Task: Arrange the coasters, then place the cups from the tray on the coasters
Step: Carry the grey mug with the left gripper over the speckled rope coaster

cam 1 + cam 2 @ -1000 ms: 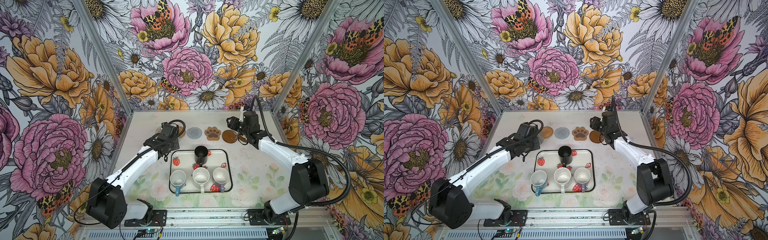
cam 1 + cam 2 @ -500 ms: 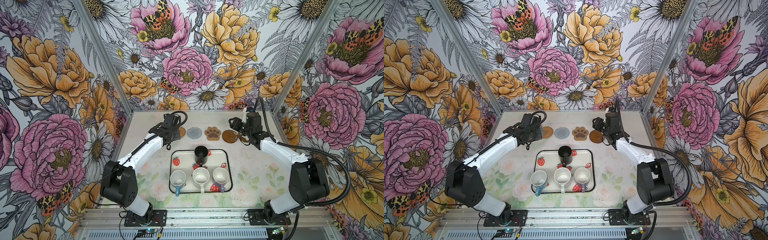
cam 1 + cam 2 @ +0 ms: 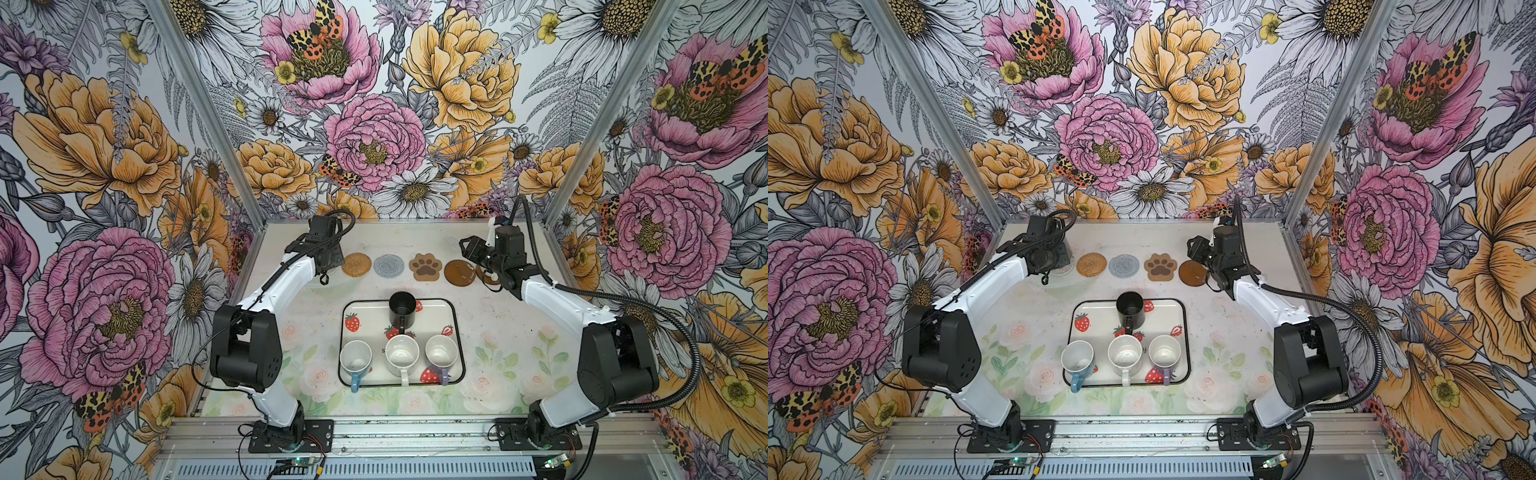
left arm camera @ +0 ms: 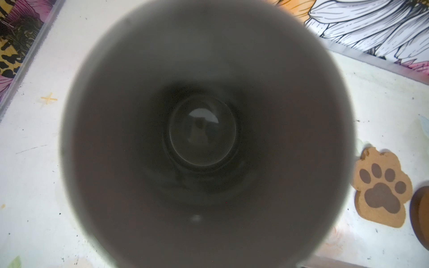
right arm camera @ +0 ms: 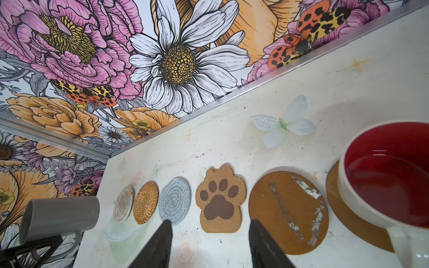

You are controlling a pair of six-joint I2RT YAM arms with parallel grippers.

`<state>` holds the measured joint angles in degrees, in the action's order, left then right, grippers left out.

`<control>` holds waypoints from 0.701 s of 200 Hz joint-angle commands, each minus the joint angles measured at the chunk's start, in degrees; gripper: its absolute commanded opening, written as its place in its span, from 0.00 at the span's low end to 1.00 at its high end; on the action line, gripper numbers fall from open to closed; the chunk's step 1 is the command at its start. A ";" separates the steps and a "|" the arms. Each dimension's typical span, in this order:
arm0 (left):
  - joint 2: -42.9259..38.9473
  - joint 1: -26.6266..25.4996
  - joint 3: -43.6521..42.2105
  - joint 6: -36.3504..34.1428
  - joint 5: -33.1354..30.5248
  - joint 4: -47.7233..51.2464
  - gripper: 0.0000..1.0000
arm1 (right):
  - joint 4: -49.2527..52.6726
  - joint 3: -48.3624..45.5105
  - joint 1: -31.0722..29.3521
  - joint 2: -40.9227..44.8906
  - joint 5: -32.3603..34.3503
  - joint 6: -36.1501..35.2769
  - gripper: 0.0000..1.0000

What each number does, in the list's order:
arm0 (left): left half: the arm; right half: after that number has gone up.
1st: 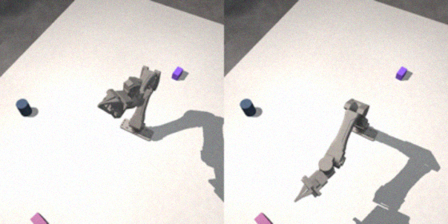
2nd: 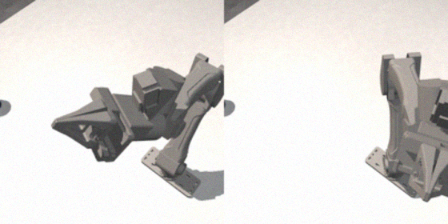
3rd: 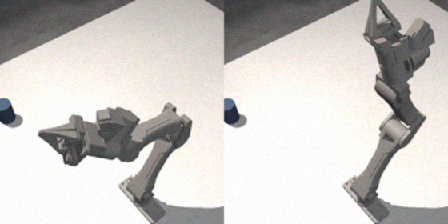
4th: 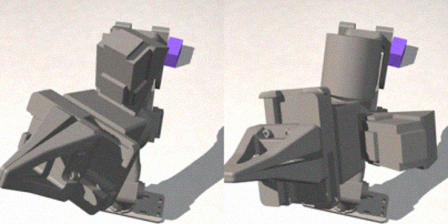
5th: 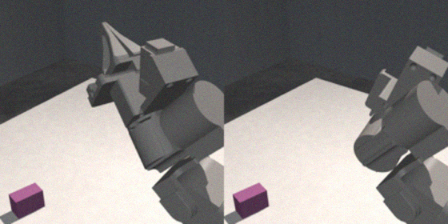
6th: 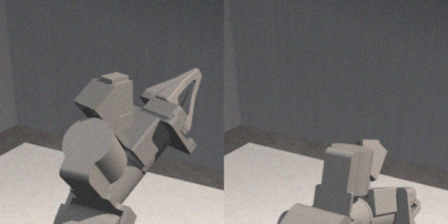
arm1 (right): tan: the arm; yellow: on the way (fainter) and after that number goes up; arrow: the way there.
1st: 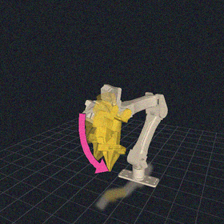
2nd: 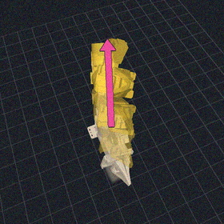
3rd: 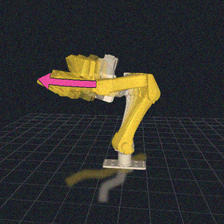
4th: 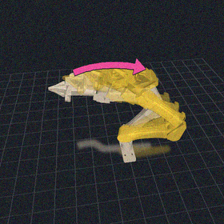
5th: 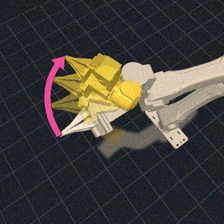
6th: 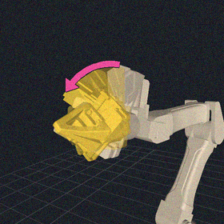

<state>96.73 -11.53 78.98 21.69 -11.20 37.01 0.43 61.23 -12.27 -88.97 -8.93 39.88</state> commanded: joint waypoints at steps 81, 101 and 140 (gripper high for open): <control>4.16 3.37 2.32 -2.39 3.71 -7.71 0.00 | -2.09 0.11 0.69 -1.37 -1.58 1.12 0.55; 4.69 4.35 2.18 -2.52 3.88 -8.29 0.00 | -2.43 0.03 0.69 -1.63 -1.88 1.43 0.54; 5.60 5.63 1.93 -2.30 5.04 -9.49 0.00 | -3.15 -0.06 0.73 -1.57 -2.59 1.74 0.54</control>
<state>102.56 -6.70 79.88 19.94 -7.38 33.91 -0.32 61.21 -11.90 -90.41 -10.66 41.15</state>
